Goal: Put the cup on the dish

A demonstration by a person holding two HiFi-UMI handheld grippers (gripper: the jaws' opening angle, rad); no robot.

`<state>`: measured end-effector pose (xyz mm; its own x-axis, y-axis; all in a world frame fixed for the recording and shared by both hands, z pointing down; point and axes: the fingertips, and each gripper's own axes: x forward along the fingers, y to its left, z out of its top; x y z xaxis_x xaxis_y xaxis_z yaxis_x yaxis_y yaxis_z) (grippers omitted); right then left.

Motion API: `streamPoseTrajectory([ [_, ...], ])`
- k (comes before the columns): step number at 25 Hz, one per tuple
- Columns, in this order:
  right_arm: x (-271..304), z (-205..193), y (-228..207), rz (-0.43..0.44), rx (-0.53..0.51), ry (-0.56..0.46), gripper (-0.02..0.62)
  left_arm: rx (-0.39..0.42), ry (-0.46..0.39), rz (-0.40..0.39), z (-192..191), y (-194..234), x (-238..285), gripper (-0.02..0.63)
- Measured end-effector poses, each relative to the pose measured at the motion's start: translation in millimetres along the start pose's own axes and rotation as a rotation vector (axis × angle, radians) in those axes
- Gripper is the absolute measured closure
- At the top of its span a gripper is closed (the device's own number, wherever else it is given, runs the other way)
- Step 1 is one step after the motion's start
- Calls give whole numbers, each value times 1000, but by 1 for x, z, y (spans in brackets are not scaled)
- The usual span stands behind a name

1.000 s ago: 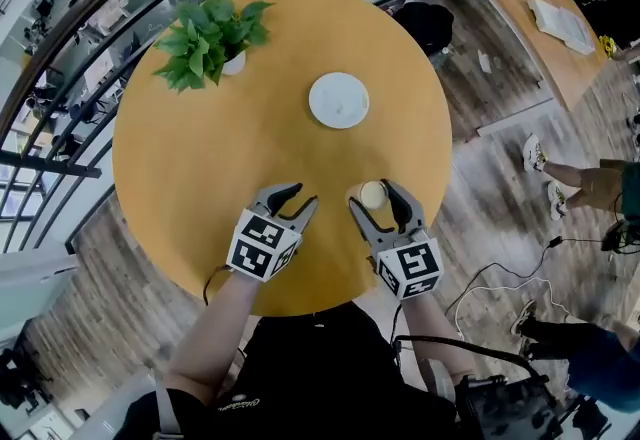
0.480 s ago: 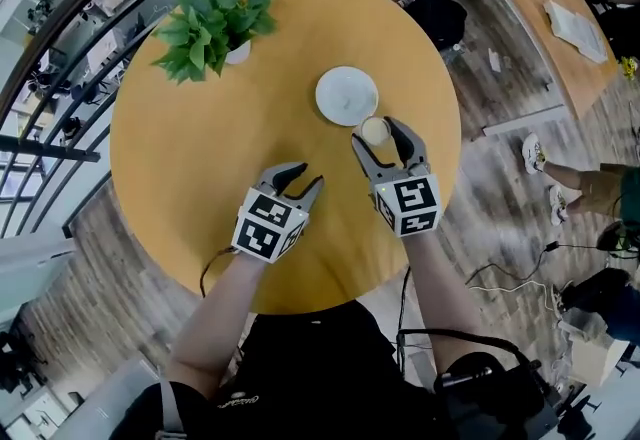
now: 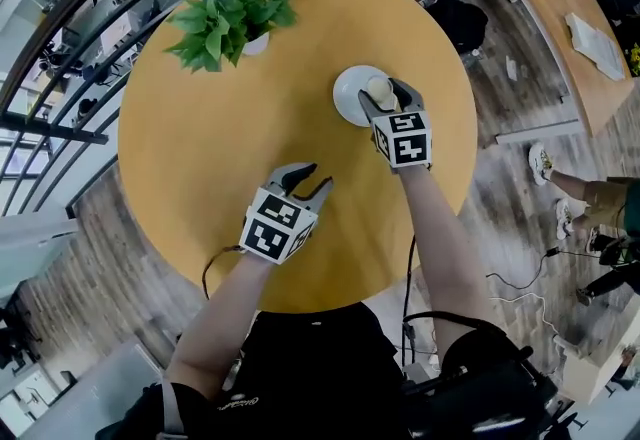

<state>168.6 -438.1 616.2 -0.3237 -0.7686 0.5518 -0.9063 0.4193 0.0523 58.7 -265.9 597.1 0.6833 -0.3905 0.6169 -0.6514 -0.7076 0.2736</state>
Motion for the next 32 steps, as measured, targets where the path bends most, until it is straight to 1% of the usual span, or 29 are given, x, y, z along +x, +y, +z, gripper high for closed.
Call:
streamPoseTrajectory([
  [6,19,-5,-10,-8,-11,43,327,-20,0,16,-7,5,-6,463],
  [10,27,-7,-5,5,15,55,327,-28,4,16,-11,6,-8,463],
  [13,33,-7,0,8,3,63,327,-23,7,13,-13,5,-7,463],
  [17,36,-11,2,-8,2,72,327,-32,9,5,-19,3,-8,463],
  [24,35,-15,0,-33,-20,84,327,-16,9,-4,-21,-1,-10,463],
  [32,35,-14,2,-63,-15,43,327,-13,17,-4,-26,0,-12,463],
])
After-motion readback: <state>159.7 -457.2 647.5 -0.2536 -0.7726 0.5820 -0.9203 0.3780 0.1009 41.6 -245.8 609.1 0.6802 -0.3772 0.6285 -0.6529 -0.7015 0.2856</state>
